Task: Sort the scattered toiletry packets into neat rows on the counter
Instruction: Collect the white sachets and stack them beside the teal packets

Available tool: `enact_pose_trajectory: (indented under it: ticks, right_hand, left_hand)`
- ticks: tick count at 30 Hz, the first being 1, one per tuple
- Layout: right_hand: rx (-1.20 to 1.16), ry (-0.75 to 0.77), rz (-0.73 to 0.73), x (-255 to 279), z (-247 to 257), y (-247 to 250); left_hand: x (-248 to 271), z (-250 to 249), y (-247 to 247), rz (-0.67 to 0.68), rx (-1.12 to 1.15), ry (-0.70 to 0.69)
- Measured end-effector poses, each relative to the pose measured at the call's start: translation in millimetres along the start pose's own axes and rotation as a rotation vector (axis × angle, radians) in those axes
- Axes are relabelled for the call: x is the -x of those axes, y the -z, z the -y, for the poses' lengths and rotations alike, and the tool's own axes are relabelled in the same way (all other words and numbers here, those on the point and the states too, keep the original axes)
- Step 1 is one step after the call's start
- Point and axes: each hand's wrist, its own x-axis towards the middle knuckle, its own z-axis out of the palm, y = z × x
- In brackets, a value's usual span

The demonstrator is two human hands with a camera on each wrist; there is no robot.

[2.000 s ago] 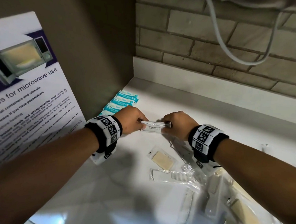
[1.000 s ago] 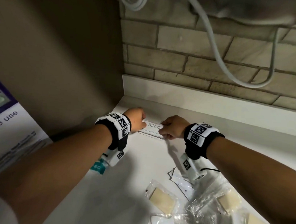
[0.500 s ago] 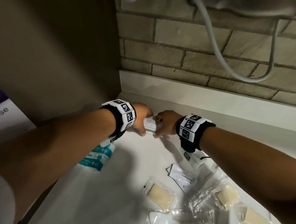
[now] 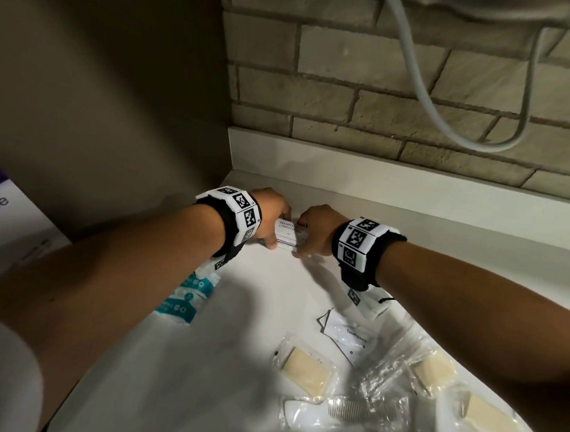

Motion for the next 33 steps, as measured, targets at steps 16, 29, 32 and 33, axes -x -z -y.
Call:
enact_pose_trajectory:
  ticks: [16,29,32,33]
  right_hand:
    - [0.025,0.061,0.037,95,-27,10]
    - [-0.015,-0.039,0.185,160,-53,-37]
    - [-0.027,-0.092,0.111,167,-64,-31]
    - [-0.027,-0.096,0.071,169,-67,-28]
  left_hand:
    - [66,-27,-1,-0.179,0.098,-0.132]
    - [93,-104,-65,0.04,0.198,-0.274]
    - [95,-105,-68,-0.001,0.226,-0.279]
    - [95,-105,-68,-0.01,0.239,-0.272]
